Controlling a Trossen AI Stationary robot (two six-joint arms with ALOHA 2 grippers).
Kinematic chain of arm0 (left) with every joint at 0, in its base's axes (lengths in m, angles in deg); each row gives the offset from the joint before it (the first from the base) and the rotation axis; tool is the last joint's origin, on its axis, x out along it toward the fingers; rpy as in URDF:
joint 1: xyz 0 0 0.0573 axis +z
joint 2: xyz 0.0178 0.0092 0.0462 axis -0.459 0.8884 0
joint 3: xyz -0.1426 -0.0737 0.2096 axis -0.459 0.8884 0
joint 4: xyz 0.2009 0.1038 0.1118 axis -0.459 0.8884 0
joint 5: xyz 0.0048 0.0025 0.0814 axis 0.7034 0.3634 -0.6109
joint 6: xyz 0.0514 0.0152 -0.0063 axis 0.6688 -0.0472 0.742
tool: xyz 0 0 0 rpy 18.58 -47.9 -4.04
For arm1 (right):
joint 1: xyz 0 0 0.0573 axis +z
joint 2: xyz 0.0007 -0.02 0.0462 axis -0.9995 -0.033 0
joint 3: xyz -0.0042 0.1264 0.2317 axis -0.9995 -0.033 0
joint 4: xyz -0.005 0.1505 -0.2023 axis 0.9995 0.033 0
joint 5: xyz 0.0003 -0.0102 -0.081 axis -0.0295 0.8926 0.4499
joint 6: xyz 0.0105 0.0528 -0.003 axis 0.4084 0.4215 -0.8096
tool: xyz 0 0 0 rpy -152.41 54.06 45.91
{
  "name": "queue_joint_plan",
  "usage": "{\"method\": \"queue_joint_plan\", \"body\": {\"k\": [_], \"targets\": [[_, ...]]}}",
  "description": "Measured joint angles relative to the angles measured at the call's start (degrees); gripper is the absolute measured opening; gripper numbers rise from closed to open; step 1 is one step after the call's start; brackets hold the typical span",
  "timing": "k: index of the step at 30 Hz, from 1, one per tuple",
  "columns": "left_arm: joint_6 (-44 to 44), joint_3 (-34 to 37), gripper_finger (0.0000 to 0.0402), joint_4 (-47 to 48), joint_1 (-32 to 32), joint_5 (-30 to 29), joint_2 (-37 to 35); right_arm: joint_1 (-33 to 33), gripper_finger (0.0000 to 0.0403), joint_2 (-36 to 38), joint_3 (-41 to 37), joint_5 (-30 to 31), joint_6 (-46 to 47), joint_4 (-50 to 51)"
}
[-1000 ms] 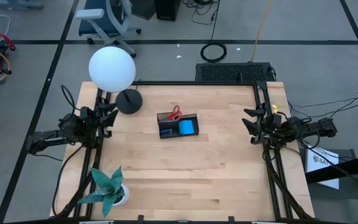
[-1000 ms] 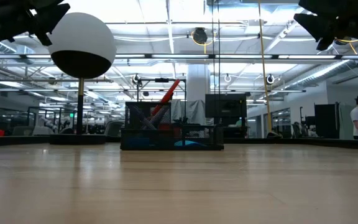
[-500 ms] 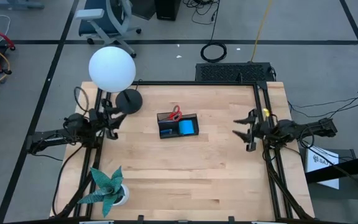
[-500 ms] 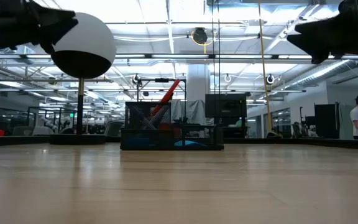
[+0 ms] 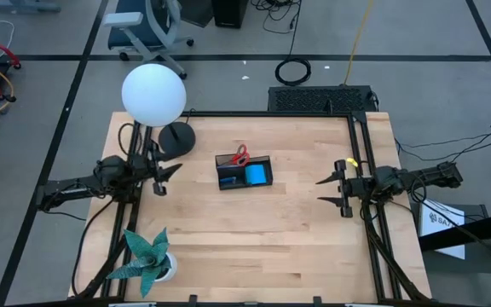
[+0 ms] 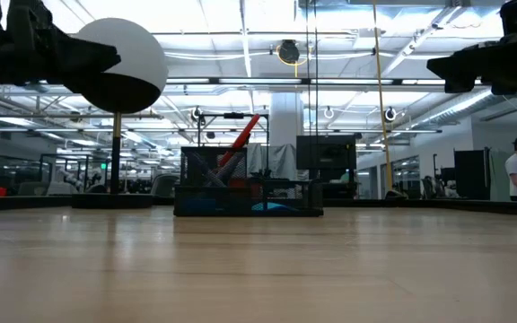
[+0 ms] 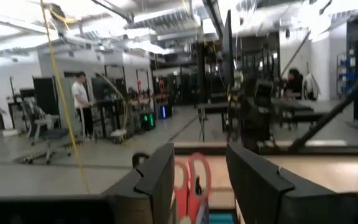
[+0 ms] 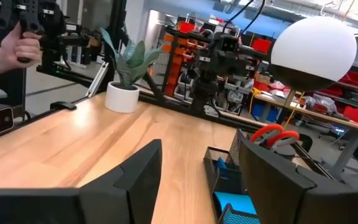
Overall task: Pick and place office supplies into organizer
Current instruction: Return to Home Position
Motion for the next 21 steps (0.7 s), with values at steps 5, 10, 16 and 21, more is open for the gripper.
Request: {"method": "queue_joint_plan", "body": {"k": [5, 10, 16, 21], "targets": [[-0.4, 0.0, 0.0152, 4.1, 0.0, 0.0, 0.0, 0.0, 0.0206, 0.0, 0.0, 0.0, -0.7, 0.3], [-0.6, 0.0, 0.0152, 8.7, -0.1, 0.1, 0.0, 0.0, 0.0202, 0.0, 0.0, 0.0, -1.4, 0.8], [0.9, -0.1, 0.0152, 12.1, -0.1, 0.2, 0.1, 0.0, 0.0201, 0.0, -0.1, 0.0, -2.2, 1.0], [1.3, -0.1, 0.0152, 12.3, -0.1, 0.3, 2.6, 0.0, 0.0201, 0.0, -0.1, -0.2, -2.8, 1.0]]}}
